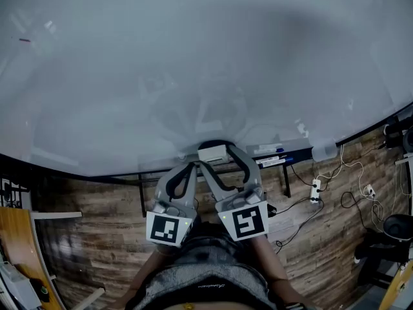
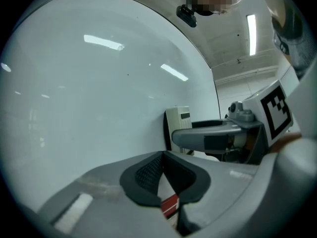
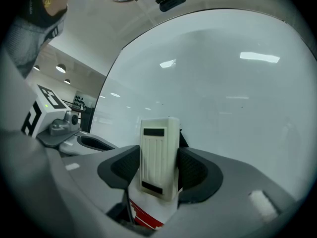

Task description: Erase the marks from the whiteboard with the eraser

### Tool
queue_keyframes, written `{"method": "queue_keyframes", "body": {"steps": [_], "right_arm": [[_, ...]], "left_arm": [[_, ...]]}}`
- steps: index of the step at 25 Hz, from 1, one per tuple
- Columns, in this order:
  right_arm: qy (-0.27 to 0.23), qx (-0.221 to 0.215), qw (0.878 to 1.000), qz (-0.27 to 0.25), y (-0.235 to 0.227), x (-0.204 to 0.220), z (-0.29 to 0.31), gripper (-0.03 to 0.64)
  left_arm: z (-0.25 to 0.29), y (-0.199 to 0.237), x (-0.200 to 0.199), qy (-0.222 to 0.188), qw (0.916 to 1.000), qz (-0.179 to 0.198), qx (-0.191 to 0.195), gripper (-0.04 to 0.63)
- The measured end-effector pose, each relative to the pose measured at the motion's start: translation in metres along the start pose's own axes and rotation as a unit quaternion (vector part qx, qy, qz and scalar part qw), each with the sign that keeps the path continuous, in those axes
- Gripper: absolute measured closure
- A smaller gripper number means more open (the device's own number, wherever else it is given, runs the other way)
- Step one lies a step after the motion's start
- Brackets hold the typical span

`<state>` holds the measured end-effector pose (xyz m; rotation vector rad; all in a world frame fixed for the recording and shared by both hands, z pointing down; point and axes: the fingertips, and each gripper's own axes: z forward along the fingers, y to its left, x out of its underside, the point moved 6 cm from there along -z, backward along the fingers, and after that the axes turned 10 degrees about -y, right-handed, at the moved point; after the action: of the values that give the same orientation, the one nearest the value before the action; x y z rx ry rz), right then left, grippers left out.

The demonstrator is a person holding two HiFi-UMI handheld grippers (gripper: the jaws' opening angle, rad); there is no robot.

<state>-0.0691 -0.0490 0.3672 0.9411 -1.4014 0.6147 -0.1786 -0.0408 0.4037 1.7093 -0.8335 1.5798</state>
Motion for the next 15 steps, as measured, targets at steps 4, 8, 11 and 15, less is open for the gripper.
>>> {"method": "queue_keyframes", "body": {"steps": [4,8,11,15], "right_arm": [[-0.002,0.002,1.0,0.004,-0.019,0.005,-0.012,0.37],[-0.001,0.001,1.0,0.002,-0.037,0.005,-0.023,0.37],[0.0,0.001,1.0,-0.001,-0.051,0.009,-0.032,0.37],[-0.001,0.002,1.0,0.001,-0.068,0.013,-0.043,0.37]], "left_arm": [[0.011,-0.019,0.002,-0.002,1.0,0.001,-0.002,0.592],[0.021,-0.034,0.0,-0.001,1.0,0.002,-0.007,0.592],[0.029,-0.047,0.001,-0.001,0.9999,0.006,-0.008,0.592],[0.04,-0.062,0.002,-0.003,0.9999,0.007,-0.009,0.592]]}}
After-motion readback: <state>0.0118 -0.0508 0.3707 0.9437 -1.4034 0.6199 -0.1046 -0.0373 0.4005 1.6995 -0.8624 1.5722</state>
